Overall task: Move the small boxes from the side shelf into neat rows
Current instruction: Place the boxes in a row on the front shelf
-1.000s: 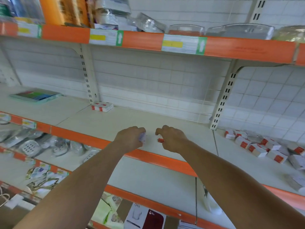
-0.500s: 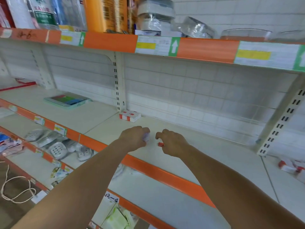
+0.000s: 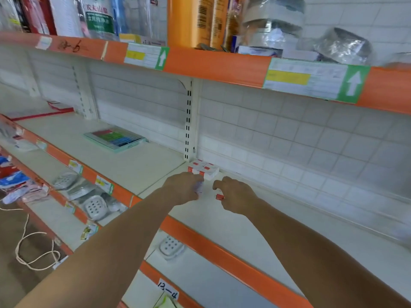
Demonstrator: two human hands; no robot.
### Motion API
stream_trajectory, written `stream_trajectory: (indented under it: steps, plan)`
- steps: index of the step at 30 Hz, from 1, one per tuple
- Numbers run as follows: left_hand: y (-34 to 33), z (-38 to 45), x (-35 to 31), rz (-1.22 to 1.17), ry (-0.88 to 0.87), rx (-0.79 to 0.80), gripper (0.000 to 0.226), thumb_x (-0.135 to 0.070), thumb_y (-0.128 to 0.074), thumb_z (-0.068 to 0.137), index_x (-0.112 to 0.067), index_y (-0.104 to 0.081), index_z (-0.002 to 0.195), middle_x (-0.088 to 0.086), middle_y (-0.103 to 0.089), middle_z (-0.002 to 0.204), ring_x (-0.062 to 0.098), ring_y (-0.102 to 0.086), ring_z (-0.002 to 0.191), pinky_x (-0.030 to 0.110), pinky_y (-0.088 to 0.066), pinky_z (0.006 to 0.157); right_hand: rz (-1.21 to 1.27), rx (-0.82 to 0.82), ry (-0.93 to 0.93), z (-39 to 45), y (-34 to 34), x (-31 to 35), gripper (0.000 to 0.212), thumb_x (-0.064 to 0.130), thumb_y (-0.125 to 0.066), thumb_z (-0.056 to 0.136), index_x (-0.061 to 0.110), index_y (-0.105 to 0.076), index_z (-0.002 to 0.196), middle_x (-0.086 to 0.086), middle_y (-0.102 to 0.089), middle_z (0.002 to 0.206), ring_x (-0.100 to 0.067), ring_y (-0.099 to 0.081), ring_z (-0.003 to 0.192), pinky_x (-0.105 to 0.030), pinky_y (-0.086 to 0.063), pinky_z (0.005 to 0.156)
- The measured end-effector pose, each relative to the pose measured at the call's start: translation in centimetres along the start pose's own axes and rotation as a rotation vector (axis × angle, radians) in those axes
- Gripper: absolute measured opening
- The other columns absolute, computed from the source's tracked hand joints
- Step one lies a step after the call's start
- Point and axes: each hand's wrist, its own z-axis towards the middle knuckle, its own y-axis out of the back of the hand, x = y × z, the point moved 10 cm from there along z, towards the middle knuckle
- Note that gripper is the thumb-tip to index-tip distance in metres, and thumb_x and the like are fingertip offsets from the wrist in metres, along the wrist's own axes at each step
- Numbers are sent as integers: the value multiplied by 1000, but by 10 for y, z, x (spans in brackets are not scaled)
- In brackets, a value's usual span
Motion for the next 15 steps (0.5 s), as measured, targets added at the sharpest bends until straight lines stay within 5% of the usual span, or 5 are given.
stream_trajectory:
  steps: [15]
  plan:
    - [18,39,104,88,-275,92,52,-25,-60,89,-28,-45,138,3,-53,131,24,-50,119,32,-45,92,82,-19,-274,69,-14,73,43,17,-52,93,25,-46,135,-2,-47,135,-26,-55,115,-36,-48,87]
